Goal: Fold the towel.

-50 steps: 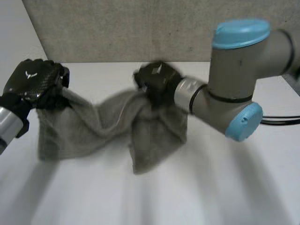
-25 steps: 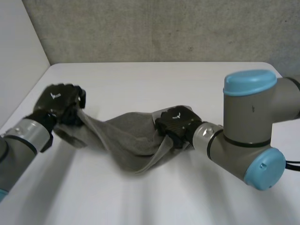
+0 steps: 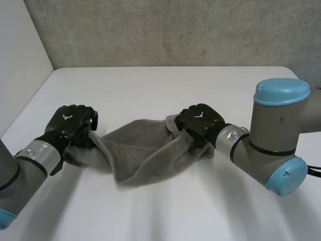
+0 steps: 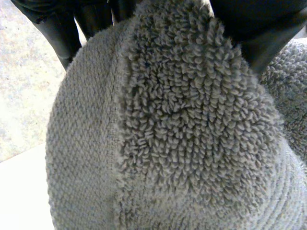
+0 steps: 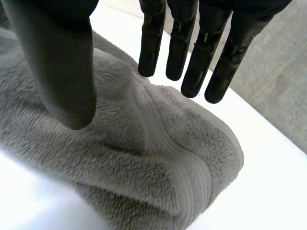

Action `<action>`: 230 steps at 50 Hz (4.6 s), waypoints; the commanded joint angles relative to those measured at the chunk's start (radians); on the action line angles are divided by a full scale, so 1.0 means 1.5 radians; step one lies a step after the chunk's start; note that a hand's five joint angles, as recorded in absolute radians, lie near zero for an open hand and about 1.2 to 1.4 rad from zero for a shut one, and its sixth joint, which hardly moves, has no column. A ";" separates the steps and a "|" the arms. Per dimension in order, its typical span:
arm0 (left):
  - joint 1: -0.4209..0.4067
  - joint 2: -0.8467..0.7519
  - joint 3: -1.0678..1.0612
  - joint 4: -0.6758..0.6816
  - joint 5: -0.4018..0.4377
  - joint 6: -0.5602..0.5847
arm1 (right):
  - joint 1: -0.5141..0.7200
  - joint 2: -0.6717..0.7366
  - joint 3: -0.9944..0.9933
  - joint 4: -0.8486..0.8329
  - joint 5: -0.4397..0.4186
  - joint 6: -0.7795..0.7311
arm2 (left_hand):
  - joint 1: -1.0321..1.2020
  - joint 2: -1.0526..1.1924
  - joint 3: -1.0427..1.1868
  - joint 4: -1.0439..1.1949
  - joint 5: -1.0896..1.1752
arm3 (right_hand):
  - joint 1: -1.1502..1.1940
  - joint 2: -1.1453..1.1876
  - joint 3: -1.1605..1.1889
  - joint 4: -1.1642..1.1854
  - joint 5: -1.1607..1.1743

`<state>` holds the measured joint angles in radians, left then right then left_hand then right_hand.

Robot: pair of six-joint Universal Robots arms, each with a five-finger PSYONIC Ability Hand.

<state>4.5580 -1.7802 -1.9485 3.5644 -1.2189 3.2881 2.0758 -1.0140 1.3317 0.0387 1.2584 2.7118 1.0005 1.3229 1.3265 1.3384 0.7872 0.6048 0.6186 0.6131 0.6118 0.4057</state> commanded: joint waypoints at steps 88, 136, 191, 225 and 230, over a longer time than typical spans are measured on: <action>-0.040 -0.072 0.363 -0.067 -0.083 -0.125 | -0.032 -0.149 -0.046 -0.128 0.039 0.015 | 0.264 0.049 0.047 0.039 0.290 | 0.528 0.518 0.522 0.523 0.544; 0.023 -0.104 0.026 0.131 -0.005 0.048 | -0.124 -0.067 0.138 -0.048 -0.111 -0.324 | 0.264 0.049 0.047 0.039 0.290 | -0.287 -0.296 -0.292 -0.291 -0.270; 0.015 -0.103 0.018 0.131 -0.002 0.053 | -0.110 0.087 -0.054 0.251 -0.084 -0.487 | 0.250 0.035 0.033 0.025 0.276 | -0.035 -0.045 -0.041 -0.040 -0.019; 0.014 -0.103 0.017 0.131 -0.005 0.053 | -0.141 0.016 0.033 0.188 -0.087 -0.474 | 0.245 0.030 0.027 0.019 0.270 | 0.131 0.122 0.125 0.126 0.147; 0.014 -0.103 0.017 0.132 -0.005 0.053 | -0.146 0.008 0.047 0.187 -0.087 -0.474 | 0.245 0.030 0.027 0.019 0.270 | 0.143 0.134 0.137 0.138 0.159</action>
<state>4.5789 -1.9344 -1.9236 3.7617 -1.2257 3.3671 1.8643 -0.9849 1.3780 0.3257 1.1274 1.9991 1.0005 1.3430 1.3467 1.3603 0.7872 0.8021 0.8026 0.7978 0.7967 0.6250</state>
